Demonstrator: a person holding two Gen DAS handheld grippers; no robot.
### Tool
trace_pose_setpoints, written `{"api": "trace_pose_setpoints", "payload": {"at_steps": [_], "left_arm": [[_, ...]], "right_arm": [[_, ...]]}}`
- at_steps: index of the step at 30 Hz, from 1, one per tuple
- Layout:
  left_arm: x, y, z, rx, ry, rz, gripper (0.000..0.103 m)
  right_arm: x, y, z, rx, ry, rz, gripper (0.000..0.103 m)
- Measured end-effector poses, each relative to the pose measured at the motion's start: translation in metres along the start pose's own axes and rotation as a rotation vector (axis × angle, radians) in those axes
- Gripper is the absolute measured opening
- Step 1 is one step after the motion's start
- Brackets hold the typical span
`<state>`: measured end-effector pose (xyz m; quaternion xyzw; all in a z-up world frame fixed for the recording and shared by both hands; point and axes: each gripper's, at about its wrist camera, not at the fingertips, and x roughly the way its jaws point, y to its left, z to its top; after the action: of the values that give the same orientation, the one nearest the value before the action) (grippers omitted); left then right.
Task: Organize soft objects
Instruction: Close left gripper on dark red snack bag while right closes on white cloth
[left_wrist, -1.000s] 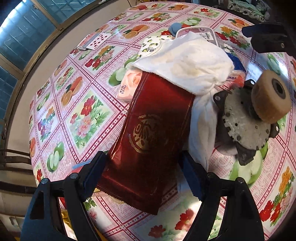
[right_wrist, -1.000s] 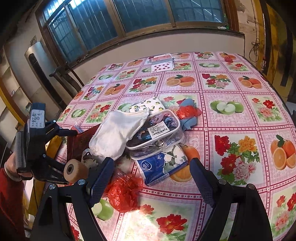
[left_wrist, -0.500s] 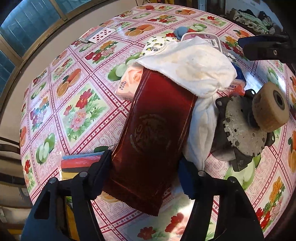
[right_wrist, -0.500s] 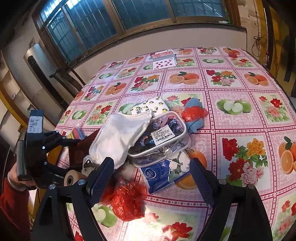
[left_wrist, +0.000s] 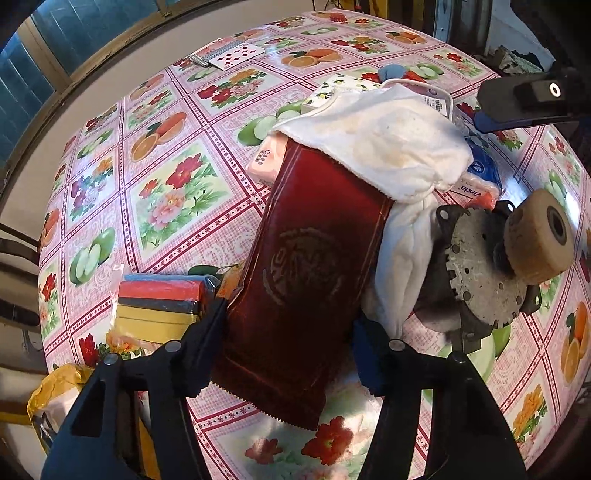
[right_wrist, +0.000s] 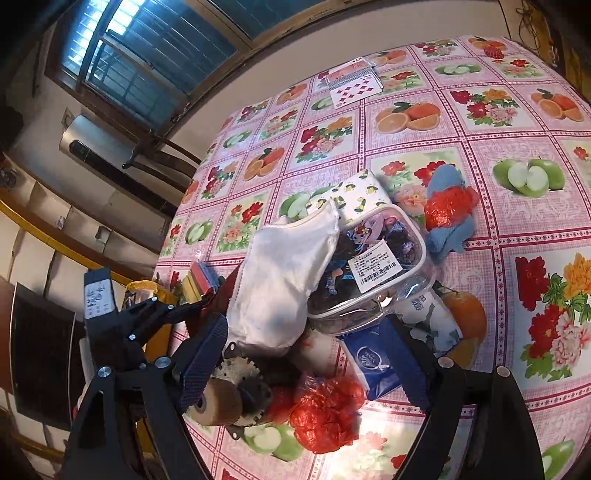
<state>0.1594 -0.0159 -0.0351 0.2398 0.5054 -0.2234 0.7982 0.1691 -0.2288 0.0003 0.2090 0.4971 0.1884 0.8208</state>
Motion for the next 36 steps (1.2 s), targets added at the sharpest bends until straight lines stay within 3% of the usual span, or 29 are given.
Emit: {"api": "trace_pose_setpoints", "payload": {"at_steps": [5, 7, 8, 10, 11, 13, 18, 25, 29, 33, 34, 35, 36], "left_arm": [[0.001, 0.003, 0.002, -0.052, 0.014, -0.008, 0.060], [0.001, 0.002, 0.002, -0.055, 0.011, -0.002, 0.060], [0.001, 0.002, 0.001, -0.057, 0.011, -0.001, 0.060], [0.001, 0.001, 0.000, -0.057, 0.014, -0.002, 0.060], [0.001, 0.001, 0.001, -0.059, 0.016, -0.003, 0.060], [0.001, 0.002, 0.002, -0.069, 0.022, -0.005, 0.060], [0.001, 0.001, 0.001, -0.094, 0.014, 0.005, 0.059], [-0.009, 0.007, -0.007, -0.183, -0.015, 0.003, 0.050], [-0.017, 0.008, -0.013, -0.206, -0.036, 0.063, 0.046], [-0.032, 0.015, -0.021, -0.258, -0.069, 0.050, 0.040], [-0.036, 0.016, -0.022, -0.262, -0.073, 0.052, 0.039], [-0.040, 0.016, -0.024, -0.266, -0.078, 0.046, 0.023], [-0.043, 0.017, -0.025, -0.277, -0.083, 0.054, 0.023]], "right_arm": [[0.003, 0.025, 0.008, -0.092, 0.018, -0.034, 0.086], [0.017, 0.029, 0.016, -0.093, 0.047, -0.042, 0.080], [0.025, 0.031, 0.019, -0.100, 0.066, -0.044, 0.075], [0.038, 0.037, 0.021, -0.129, 0.090, -0.066, 0.051], [0.043, 0.041, 0.021, -0.147, 0.104, -0.071, 0.045], [0.051, 0.045, 0.020, -0.180, 0.119, -0.103, 0.023], [0.050, 0.034, 0.016, -0.168, 0.103, -0.058, 0.015], [0.026, 0.025, 0.016, -0.101, 0.033, 0.020, 0.014], [0.010, 0.026, 0.015, -0.084, 0.000, 0.047, 0.014], [-0.002, 0.027, 0.011, -0.069, -0.028, 0.074, 0.014], [-0.005, 0.027, 0.010, -0.063, -0.032, 0.086, 0.014], [-0.008, 0.027, 0.008, -0.057, -0.037, 0.095, 0.014], [-0.011, 0.028, 0.007, -0.056, -0.045, 0.099, 0.014]]}}
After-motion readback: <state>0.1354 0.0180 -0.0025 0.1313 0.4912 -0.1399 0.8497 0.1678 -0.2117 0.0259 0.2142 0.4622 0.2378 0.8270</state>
